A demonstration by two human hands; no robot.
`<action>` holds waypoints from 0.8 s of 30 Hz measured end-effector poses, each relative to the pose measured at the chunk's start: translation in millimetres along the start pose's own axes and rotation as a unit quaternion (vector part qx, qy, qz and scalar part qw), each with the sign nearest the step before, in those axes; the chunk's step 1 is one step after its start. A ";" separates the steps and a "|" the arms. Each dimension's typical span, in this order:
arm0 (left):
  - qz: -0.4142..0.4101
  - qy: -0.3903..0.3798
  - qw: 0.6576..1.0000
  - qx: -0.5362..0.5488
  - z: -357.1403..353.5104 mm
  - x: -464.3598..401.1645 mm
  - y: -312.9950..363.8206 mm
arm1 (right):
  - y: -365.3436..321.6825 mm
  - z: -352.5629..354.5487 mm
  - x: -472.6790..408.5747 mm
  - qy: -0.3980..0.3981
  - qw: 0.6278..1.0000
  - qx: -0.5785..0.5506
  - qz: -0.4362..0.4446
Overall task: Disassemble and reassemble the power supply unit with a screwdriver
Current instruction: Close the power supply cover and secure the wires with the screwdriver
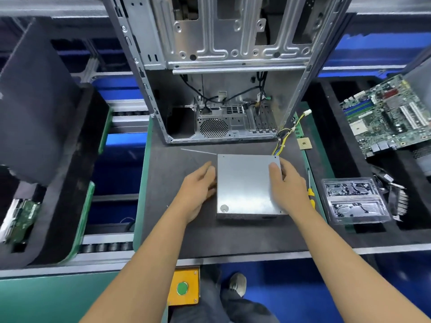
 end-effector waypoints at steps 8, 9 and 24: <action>-0.113 0.212 0.970 -0.023 79.1 62.8 -3.0 | -10.2 1.5 3.9 0.078 0.993 0.074 0.049; -0.112 0.236 0.964 -0.046 87.8 69.9 -8.2 | -11.4 1.0 4.6 0.074 0.993 0.082 0.047; -0.002 0.232 0.917 -0.324 115.6 85.5 -61.0 | -8.5 -4.1 10.3 0.030 0.997 0.057 -0.039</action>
Point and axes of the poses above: each hand's wrist, its own x-axis away from the middle knuckle, its own z-axis out of the back of the hand, y = z × x, the point moved 1 cm from there along -x, towards the middle knuckle, and after that the axes turned 14 degrees about -y, right-handed, at the moved point
